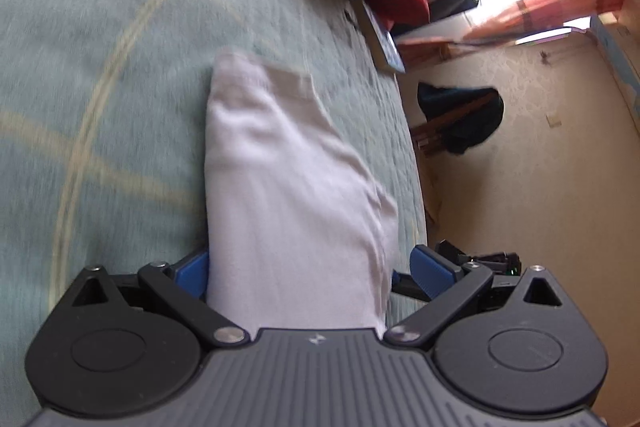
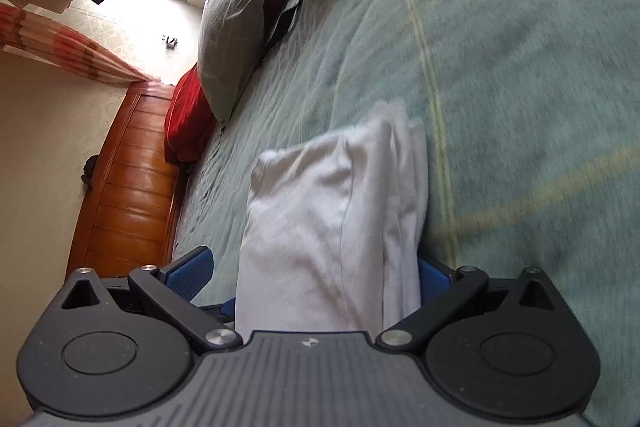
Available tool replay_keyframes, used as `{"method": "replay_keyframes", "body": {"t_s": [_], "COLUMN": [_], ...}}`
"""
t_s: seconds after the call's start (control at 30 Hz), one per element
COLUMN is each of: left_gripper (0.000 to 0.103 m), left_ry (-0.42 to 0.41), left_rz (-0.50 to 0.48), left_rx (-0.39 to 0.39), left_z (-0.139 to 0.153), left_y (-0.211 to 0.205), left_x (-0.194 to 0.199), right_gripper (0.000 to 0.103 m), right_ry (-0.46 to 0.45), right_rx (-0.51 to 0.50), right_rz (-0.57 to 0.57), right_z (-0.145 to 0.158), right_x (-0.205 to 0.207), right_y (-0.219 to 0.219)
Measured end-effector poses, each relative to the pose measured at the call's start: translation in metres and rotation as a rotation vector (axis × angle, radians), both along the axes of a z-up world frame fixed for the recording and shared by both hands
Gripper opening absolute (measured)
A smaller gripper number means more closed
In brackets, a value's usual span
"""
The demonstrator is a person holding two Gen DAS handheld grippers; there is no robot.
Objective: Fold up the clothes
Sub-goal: 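Close both grippers on the white shirt's end, pinching it between them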
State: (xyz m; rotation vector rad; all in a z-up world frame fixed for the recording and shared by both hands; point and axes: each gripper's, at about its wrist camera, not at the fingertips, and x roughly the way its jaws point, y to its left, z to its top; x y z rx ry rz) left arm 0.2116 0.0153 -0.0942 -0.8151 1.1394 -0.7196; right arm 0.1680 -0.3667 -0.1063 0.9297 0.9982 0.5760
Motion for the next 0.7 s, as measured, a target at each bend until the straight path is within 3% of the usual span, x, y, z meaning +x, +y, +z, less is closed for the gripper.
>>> {"method": "replay_keyframes", "body": {"t_s": [0.17, 0.43, 0.63, 0.7], "left_gripper": [0.100, 0.101, 0.101, 0.101], "left_ry": [0.026, 0.017, -0.009, 0.005], "left_rz": [-0.046, -0.004, -0.075, -0.053], "left_rx": [0.012, -0.036, -0.041, -0.041], "left_z": [-0.001, -0.008, -0.004, -0.007], "left_y": [-0.008, -0.022, -0.020, -0.020], "left_x": [-0.008, 0.020, 0.006, 0.014], "right_gripper": [0.103, 0.103, 0.103, 0.103], "right_ry": [0.014, -0.022, -0.032, -0.042], "right_rx": [-0.009, 0.027, 0.050, 0.053], "right_rz": [0.088, 0.078, 0.116, 0.121], "right_z": [-0.003, -0.002, -0.003, -0.005], "right_x": [-0.026, -0.007, -0.017, -0.020], "right_y": [0.006, 0.012, 0.015, 0.015]}}
